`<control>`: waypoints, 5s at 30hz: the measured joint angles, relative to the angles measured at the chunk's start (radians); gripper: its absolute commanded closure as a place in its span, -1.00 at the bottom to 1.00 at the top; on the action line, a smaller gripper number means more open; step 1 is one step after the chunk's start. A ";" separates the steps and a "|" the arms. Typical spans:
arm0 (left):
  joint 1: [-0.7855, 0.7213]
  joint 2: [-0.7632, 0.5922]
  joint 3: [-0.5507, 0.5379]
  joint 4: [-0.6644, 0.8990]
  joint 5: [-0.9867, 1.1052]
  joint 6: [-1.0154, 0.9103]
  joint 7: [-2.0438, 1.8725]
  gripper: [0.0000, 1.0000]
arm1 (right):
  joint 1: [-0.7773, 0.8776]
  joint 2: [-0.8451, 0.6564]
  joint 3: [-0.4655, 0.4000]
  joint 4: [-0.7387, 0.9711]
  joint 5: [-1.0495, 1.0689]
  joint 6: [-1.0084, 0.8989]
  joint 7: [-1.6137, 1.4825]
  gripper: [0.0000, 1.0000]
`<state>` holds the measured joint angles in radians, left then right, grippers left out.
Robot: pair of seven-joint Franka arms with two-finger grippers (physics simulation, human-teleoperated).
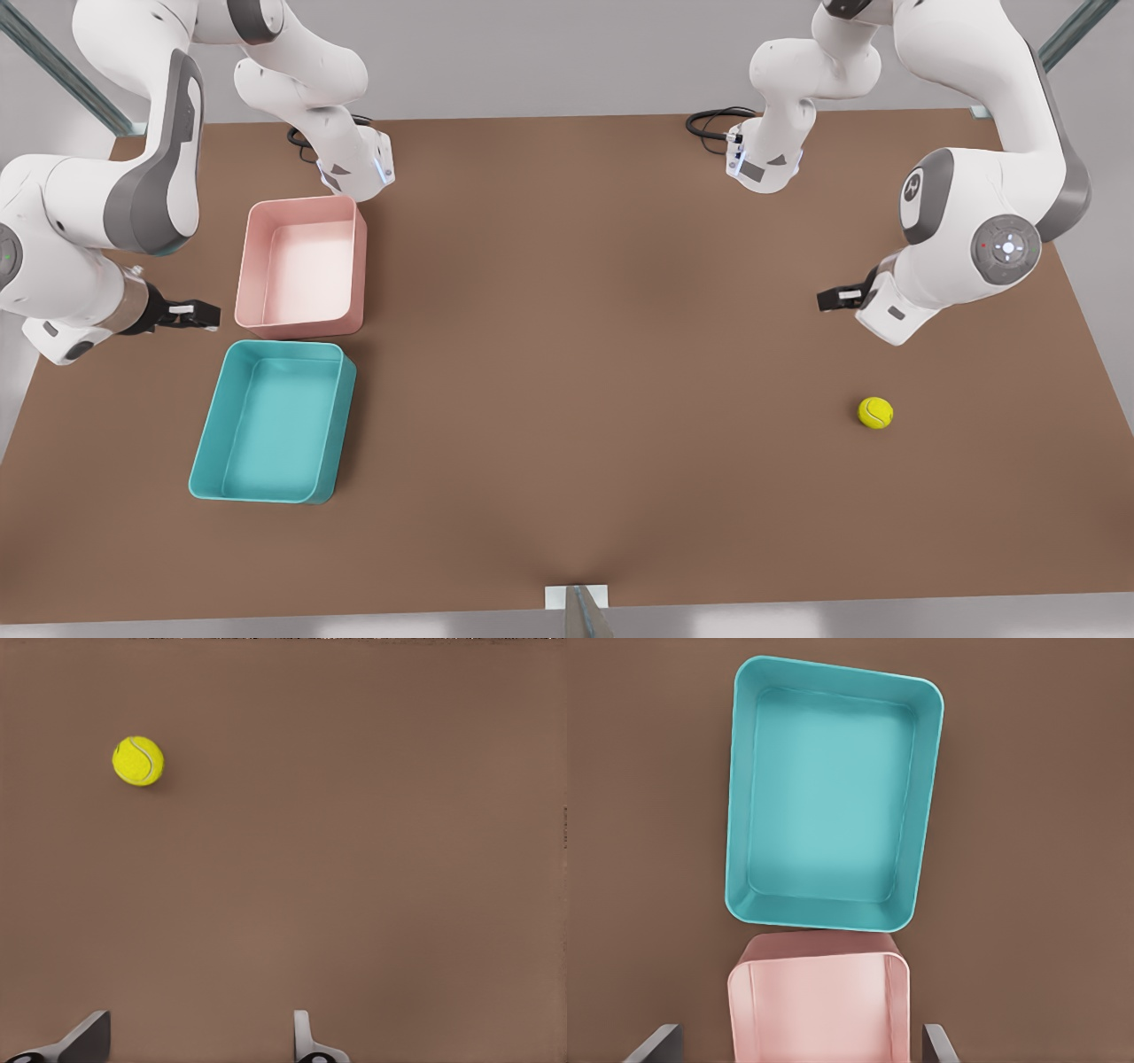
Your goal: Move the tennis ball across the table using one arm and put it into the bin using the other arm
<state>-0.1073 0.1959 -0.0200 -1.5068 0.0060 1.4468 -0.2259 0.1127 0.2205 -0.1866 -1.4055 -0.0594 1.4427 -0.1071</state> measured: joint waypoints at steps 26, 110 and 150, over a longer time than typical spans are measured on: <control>0.378 0.488 0.060 -0.094 0.086 0.647 1.434 0.57 | 0.032 -0.043 0.000 -0.156 0.000 0.091 -0.010 -1.00; -0.009 0.095 0.109 0.105 -0.105 -0.139 0.161 -1.00 | 0.286 0.545 -0.002 -0.115 0.262 0.810 0.289 -1.00; -0.006 0.095 0.104 0.107 -0.117 -0.163 -0.017 -1.00 | 0.289 0.570 0.000 -0.134 0.268 0.873 0.287 -0.61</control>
<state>-0.1130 0.2912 0.0843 -1.3996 -0.1110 1.2834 -0.2430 0.4021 0.7902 -0.1870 -1.5398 0.2088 2.3158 0.1801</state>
